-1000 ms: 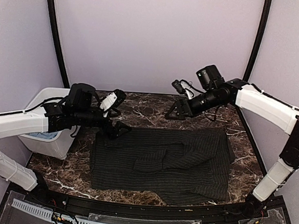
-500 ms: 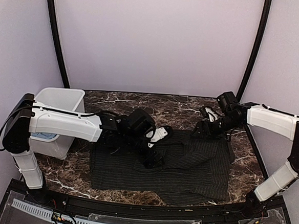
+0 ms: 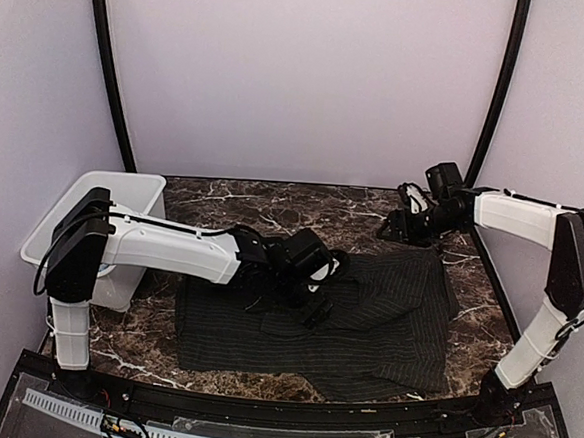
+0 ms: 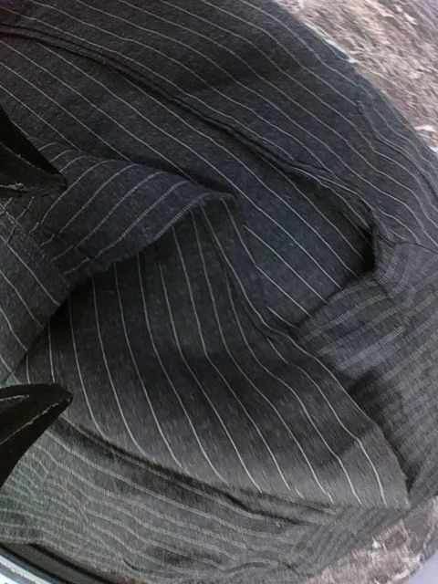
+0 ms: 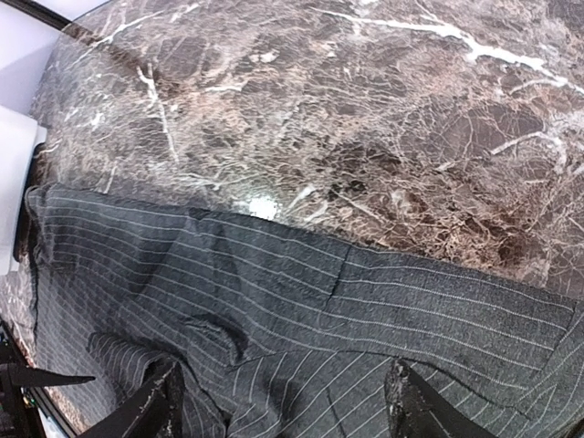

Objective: Fold and stack the mixed laundry pile
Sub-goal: Adjust the 1/3-folded shirt at the center of the board.

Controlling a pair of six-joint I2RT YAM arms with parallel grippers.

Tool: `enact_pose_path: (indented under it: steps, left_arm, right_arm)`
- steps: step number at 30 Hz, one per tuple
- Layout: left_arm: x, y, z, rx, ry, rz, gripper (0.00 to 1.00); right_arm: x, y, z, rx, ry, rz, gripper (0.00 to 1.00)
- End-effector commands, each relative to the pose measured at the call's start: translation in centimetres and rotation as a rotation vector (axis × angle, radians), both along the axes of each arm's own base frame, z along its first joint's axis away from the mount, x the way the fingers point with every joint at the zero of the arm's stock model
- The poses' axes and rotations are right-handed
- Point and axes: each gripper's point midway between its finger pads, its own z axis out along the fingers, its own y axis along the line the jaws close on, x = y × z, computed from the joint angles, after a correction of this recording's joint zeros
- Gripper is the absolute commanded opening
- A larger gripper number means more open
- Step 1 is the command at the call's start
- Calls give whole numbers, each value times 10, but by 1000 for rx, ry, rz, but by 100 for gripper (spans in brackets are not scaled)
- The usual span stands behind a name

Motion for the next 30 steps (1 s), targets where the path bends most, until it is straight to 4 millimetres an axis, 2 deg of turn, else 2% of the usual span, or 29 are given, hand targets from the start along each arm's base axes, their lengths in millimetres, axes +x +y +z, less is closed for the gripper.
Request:
enact_pose_path:
  steps: [1,6,10,13,17,24,27,30]
  left_arm:
    - [-1,17,-14,93,31,62,68]
    - [-11,27,-34,153,93,62,68]
    - [-16,39,-37,196,115,72,57]
    - [-17,43,-26,184,113,84,46]
    - [-18,46,-19,173,101,86,37]
    - [-17,38,-18,160,93,53,29]
    - [-20,35,-24,153,118,46,28]
    - [-24,35,-27,140,140,53,34]
  right_arm:
    - [20,-2,-7,-38,-37,-10,70]
    - [20,-7,-38,-91,14,-19,56]
    - [10,-13,-60,-120,62,-23,48]
    - [3,-17,-68,-133,84,-31,45]
    - [-3,-18,-70,-130,90,-26,43]
    - [-9,-17,-54,-107,67,-18,43]
    - [-10,-18,-47,-106,51,-21,44]
    - [-10,-16,-40,-91,39,-18,44]
